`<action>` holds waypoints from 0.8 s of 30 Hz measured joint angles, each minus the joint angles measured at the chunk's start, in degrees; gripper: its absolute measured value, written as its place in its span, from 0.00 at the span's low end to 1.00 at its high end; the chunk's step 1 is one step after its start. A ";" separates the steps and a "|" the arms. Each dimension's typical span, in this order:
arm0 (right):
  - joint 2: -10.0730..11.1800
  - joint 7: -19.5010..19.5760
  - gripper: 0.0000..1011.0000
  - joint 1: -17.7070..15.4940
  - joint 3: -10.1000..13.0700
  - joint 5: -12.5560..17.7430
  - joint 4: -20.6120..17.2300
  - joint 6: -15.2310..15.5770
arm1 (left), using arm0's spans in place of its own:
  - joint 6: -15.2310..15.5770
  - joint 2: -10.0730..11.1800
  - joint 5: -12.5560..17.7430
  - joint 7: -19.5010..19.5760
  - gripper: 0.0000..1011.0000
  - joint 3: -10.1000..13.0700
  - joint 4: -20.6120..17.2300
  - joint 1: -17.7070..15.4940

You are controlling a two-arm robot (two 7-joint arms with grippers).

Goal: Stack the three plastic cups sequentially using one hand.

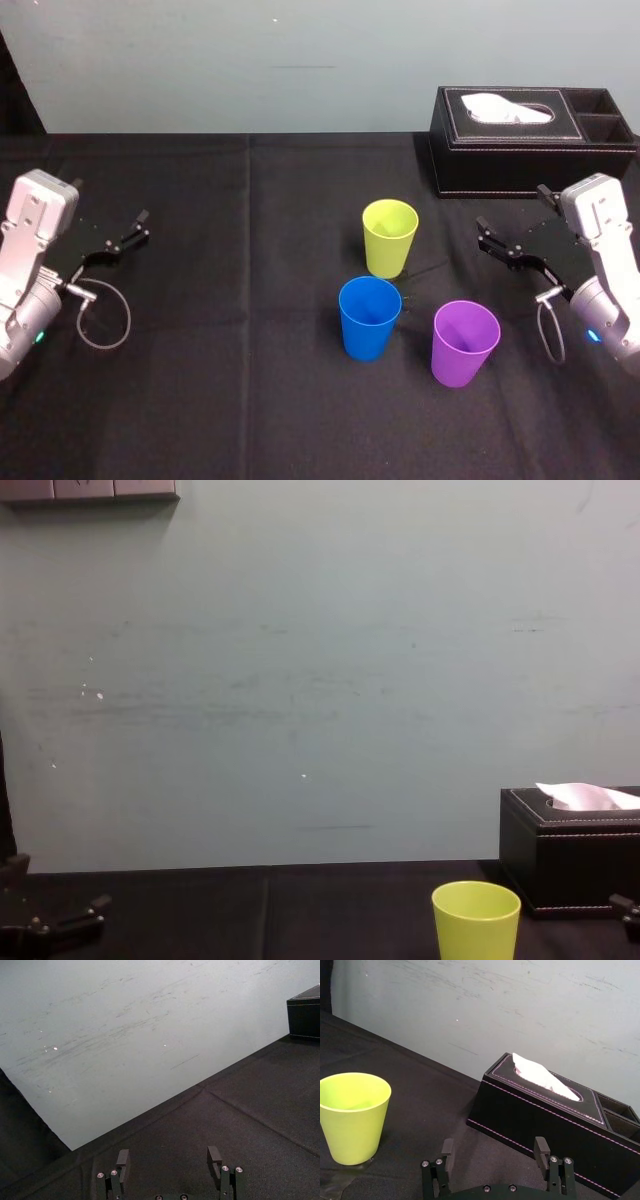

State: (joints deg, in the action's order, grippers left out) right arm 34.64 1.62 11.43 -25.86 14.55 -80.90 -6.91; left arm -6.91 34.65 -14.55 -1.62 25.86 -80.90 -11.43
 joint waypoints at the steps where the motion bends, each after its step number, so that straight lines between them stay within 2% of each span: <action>1: 0.00 0.00 0.99 0.00 0.00 0.00 0.00 0.00 | 0.00 0.00 0.00 0.00 1.00 0.00 0.00 0.00; 24: 0.00 0.00 0.99 0.00 0.00 0.00 0.00 0.00 | 0.00 0.00 0.00 0.00 1.00 0.00 0.00 0.00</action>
State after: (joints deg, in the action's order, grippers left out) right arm 34.65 1.62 11.43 -25.86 14.55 -80.90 -6.91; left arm -6.91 34.64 -14.55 -1.62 25.86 -80.90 -11.43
